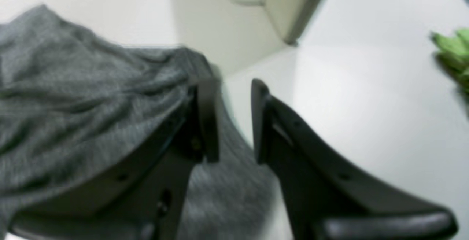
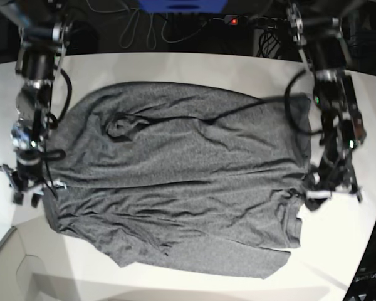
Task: Layout the t-shirt on the table in an organized manner, then fold the t-shirt properly
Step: 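Release the shirt with both grippers and raise them clear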
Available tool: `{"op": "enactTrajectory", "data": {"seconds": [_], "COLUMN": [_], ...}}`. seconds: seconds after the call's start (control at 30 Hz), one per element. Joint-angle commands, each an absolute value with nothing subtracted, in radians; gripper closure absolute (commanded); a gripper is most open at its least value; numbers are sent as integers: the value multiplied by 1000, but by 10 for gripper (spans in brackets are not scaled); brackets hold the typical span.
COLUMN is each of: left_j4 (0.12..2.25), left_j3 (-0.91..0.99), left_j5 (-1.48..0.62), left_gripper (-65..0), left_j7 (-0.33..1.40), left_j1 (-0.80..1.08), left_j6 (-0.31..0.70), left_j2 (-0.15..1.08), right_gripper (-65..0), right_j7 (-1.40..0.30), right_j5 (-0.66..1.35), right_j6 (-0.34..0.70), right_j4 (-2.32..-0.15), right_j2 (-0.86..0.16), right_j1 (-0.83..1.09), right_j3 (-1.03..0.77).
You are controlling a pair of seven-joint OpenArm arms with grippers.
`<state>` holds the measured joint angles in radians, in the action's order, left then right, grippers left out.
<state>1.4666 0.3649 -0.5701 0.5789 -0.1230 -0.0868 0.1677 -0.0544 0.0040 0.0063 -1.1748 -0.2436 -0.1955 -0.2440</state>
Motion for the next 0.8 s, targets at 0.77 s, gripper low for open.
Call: {"op": "enactTrajectory", "data": {"seconds": [0.77], "left_j4": [1810], "left_j3": [444], "left_j5": [-677], "left_gripper": [-316], "left_j7": [553], "left_j1": [460], "left_j6": [-74], "left_j2": [151], "right_gripper": [-156], "right_j7": [-25], "right_j5": [7], "right_j6": [7], "right_j4": [-1570], "right_j2": [-64], "right_j1": [320], "right_j3": [-349]}}
